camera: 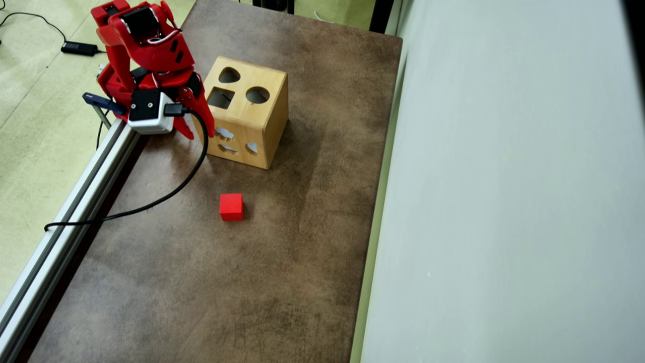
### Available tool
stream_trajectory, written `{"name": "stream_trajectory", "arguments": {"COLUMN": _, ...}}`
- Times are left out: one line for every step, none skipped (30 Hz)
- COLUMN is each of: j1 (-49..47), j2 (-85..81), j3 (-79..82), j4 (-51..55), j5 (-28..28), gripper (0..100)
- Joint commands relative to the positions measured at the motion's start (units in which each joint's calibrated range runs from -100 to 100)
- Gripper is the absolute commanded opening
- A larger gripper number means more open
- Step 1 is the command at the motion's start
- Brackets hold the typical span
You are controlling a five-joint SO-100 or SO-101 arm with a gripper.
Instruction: Pick and place the red cube on the square hole
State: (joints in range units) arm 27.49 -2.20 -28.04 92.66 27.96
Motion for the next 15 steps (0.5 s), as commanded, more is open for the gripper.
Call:
{"name": "stream_trajectory", "arguments": {"j1": 0.15, "j2": -0.39, "j3": -1.12, "j4": -1.26, "j5": 0.05, "gripper": 16}}
{"name": "stream_trajectory", "arguments": {"j1": 0.0, "j2": -0.39, "j3": -1.21, "j4": -1.82, "j5": 0.05, "gripper": 16}}
{"name": "stream_trajectory", "arguments": {"j1": -0.22, "j2": -0.39, "j3": -1.57, "j4": -1.9, "j5": 0.05, "gripper": 16}}
{"name": "stream_trajectory", "arguments": {"j1": -0.3, "j2": -0.39, "j3": -1.66, "j4": -1.9, "j5": 0.05, "gripper": 16}}
{"name": "stream_trajectory", "arguments": {"j1": -0.3, "j2": -0.39, "j3": -1.48, "j4": -1.9, "j5": 0.05, "gripper": 16}}
{"name": "stream_trajectory", "arguments": {"j1": -0.3, "j2": -0.39, "j3": -1.3, "j4": -1.42, "j5": 0.05, "gripper": 16}}
{"name": "stream_trajectory", "arguments": {"j1": -0.3, "j2": -0.39, "j3": -1.21, "j4": -1.02, "j5": 0.05, "gripper": 17}}
{"name": "stream_trajectory", "arguments": {"j1": -0.3, "j2": -0.39, "j3": -1.12, "j4": -1.02, "j5": 0.05, "gripper": 18}}
{"name": "stream_trajectory", "arguments": {"j1": -0.3, "j2": -0.39, "j3": -1.12, "j4": -1.02, "j5": 0.05, "gripper": 20}}
{"name": "stream_trajectory", "arguments": {"j1": -0.3, "j2": -0.39, "j3": -1.21, "j4": -1.02, "j5": 0.1, "gripper": 23}}
{"name": "stream_trajectory", "arguments": {"j1": -0.3, "j2": -0.39, "j3": -1.3, "j4": -1.02, "j5": 0.1, "gripper": 27}}
{"name": "stream_trajectory", "arguments": {"j1": -0.3, "j2": -0.39, "j3": -1.21, "j4": -0.94, "j5": 0.1, "gripper": 31}}
{"name": "stream_trajectory", "arguments": {"j1": -0.3, "j2": -0.39, "j3": -1.12, "j4": -0.86, "j5": 0.1, "gripper": 35}}
{"name": "stream_trajectory", "arguments": {"j1": -0.07, "j2": -0.39, "j3": -1.12, "j4": -0.54, "j5": 0.1, "gripper": 40}}
{"name": "stream_trajectory", "arguments": {"j1": 0.22, "j2": -0.39, "j3": -1.12, "j4": 0.11, "j5": 0.1, "gripper": 44}}
